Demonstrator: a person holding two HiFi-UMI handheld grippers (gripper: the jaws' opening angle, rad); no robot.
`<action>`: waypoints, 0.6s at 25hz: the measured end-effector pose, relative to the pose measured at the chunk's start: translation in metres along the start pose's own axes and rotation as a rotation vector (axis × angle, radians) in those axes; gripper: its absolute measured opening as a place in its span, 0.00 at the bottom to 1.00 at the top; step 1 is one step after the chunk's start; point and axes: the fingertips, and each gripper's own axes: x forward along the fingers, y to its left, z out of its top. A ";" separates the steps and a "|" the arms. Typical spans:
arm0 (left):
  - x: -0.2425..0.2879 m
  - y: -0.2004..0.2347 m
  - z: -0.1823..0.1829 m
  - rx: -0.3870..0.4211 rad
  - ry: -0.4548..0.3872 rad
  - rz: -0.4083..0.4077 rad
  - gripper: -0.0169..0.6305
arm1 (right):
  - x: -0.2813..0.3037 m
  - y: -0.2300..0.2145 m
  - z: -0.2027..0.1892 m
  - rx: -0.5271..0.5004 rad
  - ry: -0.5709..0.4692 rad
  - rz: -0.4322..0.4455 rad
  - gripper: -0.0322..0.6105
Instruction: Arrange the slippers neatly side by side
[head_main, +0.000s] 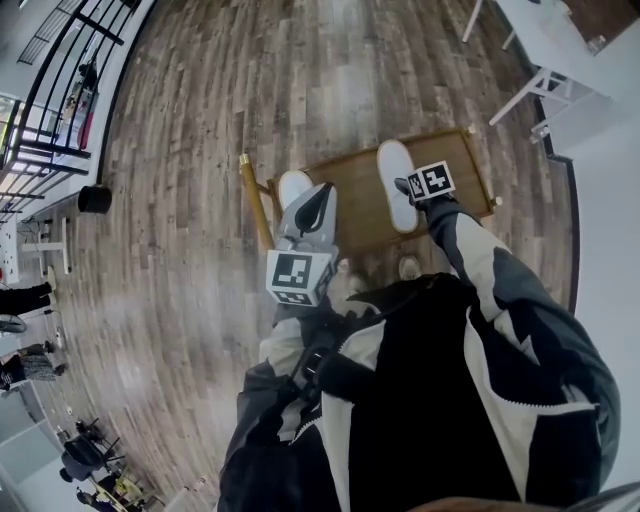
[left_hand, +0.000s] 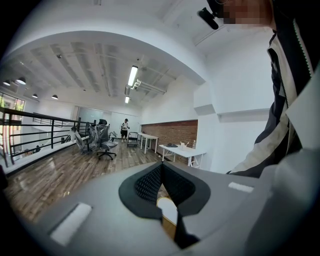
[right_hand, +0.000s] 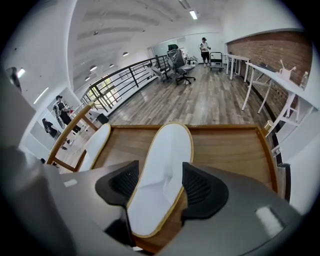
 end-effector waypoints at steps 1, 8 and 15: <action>-0.001 0.001 -0.001 0.000 0.002 0.002 0.05 | 0.002 0.000 0.000 0.003 0.004 0.000 0.47; -0.008 0.005 -0.004 -0.001 0.020 0.040 0.05 | 0.012 -0.007 -0.006 -0.002 0.044 -0.011 0.47; -0.017 0.012 -0.006 -0.007 0.019 0.075 0.05 | 0.015 -0.009 -0.008 -0.021 0.053 -0.029 0.08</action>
